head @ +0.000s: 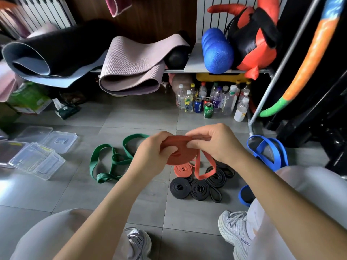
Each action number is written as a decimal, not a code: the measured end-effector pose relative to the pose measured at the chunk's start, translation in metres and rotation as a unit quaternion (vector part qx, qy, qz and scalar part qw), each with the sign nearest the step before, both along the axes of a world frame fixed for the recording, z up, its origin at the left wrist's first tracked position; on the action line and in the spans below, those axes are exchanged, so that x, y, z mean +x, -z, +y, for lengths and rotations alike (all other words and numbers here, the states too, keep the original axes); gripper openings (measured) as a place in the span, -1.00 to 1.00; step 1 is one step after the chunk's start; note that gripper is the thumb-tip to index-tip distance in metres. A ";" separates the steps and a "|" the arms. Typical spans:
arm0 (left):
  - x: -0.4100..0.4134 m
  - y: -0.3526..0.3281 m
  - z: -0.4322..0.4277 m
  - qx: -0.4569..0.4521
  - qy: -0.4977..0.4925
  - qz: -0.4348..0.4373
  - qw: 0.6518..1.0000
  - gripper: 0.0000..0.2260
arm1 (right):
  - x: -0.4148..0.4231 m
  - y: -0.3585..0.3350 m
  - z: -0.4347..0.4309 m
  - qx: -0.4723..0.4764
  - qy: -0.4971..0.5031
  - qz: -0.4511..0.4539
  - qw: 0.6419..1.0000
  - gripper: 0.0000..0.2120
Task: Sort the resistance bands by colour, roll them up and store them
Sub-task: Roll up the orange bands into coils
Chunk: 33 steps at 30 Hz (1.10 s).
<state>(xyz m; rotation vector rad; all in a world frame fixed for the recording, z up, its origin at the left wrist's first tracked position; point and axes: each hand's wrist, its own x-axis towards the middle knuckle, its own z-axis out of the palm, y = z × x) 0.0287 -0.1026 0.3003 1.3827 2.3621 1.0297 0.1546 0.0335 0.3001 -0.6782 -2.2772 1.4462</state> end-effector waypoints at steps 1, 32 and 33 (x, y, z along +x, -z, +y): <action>-0.002 -0.002 0.000 0.011 -0.005 -0.014 1.000 -0.83 | 0.001 -0.001 0.003 -0.014 0.003 0.010 1.000 -0.76; -0.009 -0.012 -0.007 0.166 -0.016 -0.273 0.948 -0.89 | 0.004 -0.006 0.003 -0.088 0.002 0.085 0.992 -0.79; -0.009 -0.012 -0.007 0.169 -0.025 -0.272 0.947 -0.88 | 0.004 -0.006 0.002 -0.086 0.000 0.083 0.993 -0.78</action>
